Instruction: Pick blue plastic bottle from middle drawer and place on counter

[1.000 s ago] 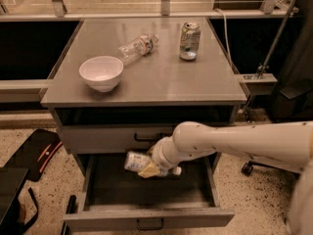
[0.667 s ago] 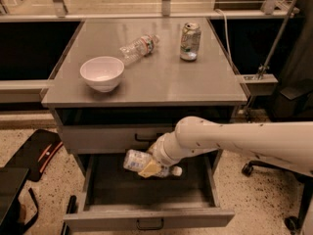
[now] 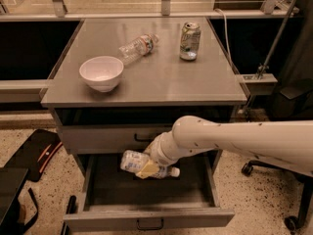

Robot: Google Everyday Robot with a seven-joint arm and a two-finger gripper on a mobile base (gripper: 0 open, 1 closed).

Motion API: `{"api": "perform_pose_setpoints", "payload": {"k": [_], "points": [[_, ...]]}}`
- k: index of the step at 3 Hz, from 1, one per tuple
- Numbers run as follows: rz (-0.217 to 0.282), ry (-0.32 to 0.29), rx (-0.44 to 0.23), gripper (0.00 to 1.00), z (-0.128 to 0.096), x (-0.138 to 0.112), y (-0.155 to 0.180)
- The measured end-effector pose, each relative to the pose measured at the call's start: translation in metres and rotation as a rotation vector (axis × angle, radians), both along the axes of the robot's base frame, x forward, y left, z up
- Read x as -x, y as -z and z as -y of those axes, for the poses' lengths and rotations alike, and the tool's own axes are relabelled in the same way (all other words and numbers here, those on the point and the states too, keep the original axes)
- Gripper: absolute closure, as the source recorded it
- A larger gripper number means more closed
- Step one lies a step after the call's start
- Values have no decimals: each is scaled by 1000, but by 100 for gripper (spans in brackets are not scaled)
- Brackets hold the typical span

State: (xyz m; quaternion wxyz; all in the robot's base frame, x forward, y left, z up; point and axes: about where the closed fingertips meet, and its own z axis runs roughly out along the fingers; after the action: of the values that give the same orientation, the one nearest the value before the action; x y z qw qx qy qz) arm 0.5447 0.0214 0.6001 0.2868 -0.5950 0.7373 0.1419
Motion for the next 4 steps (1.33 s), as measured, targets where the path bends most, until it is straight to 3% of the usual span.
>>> {"api": "perform_pose_setpoints", "payload": {"k": [1,2,3,4], "points": [[22,9,-19,100,4,29,-20],[75,-2,-24,100,-3,80,-62],[211,-37,-16,100,-18,108,-134],[363,-51,-33,100,-33,91,-218]]}}
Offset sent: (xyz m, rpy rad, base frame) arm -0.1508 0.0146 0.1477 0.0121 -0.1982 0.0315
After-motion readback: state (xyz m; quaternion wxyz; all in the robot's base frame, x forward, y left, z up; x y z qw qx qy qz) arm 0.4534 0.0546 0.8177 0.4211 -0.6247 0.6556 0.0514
